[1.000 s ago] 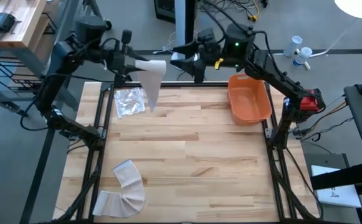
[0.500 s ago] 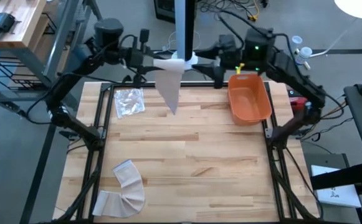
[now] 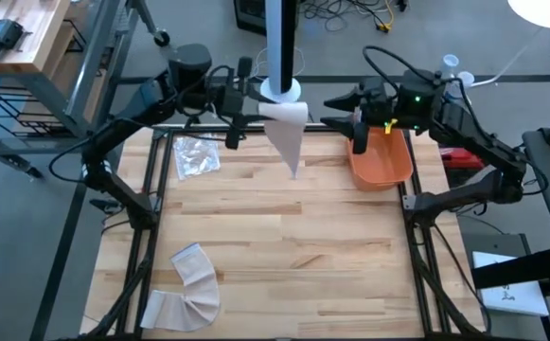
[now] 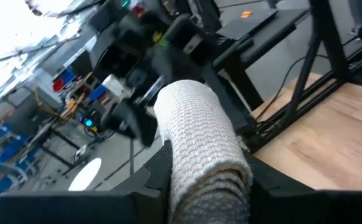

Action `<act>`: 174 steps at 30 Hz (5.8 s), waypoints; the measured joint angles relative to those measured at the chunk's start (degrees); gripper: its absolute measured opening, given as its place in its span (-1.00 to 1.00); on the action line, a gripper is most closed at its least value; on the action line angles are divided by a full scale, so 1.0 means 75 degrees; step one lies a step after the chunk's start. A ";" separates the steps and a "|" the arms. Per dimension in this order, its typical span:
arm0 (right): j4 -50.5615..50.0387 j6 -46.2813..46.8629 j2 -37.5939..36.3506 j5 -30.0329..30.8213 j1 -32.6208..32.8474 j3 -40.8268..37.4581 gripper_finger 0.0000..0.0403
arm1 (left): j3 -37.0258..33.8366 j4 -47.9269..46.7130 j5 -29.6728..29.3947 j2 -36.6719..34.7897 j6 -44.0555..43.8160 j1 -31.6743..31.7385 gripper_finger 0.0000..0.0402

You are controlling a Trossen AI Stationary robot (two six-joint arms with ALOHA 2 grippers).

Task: Roll bandage
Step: Roll the center brown bandage

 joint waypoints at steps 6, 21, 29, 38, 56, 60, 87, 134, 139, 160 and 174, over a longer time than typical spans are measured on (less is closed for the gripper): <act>0.0395 0.1022 0.0072 -0.0229 0.0019 -0.0011 0.29 | 0.0000 -0.0068 0.0000 -0.0218 0.0209 -0.0344 -0.53; 0.3320 0.4146 0.1049 -0.0912 0.0164 -0.0011 0.74 | -0.0006 -0.0263 -0.0001 -0.0432 0.1391 -0.0392 -0.53; 0.3896 0.4665 0.1511 -0.1370 0.0188 0.0023 0.75 | -0.0017 -0.0111 -0.0140 -0.0366 0.1300 -0.0351 -0.53; 0.4453 0.5349 0.1633 -0.1422 0.0220 0.0036 0.75 | -0.0032 -0.0118 -0.0604 -0.0119 0.1244 -0.0240 -0.53; 0.3740 0.7025 0.1635 -0.1366 0.0304 0.0059 0.75 | -0.0035 -0.0033 -0.0653 -0.0056 0.2060 -0.0139 -0.52; 0.3530 0.7534 0.1635 -0.1369 0.0304 0.0059 0.75 | -0.0035 -0.0027 -0.0653 -0.0056 0.2189 -0.0137 -0.52; 0.3463 0.9779 0.1632 -0.1173 0.0423 0.0059 0.75 | -0.0035 0.0007 -0.0376 -0.0103 0.3824 -0.0132 -0.53; 0.3442 1.0271 0.1632 -0.1515 0.0607 0.0059 -0.29 | -0.0035 0.0008 -0.0276 -0.0144 0.3560 -0.0135 -0.35; 0.3510 0.9589 0.1630 -0.1619 0.0607 0.0059 -0.32 | -0.0050 0.0118 -0.0303 -0.0315 0.2337 -0.0141 -0.17; 0.3691 0.7879 0.1617 -0.2288 0.0660 0.0059 -0.35 | -0.0430 -0.0022 0.0233 -0.0427 -0.0890 0.0154 0.32; 0.3618 0.7485 0.1637 -0.1368 0.0660 0.0059 -0.37 | -0.0493 -0.0319 0.0396 -0.0424 -0.2057 0.0051 -0.75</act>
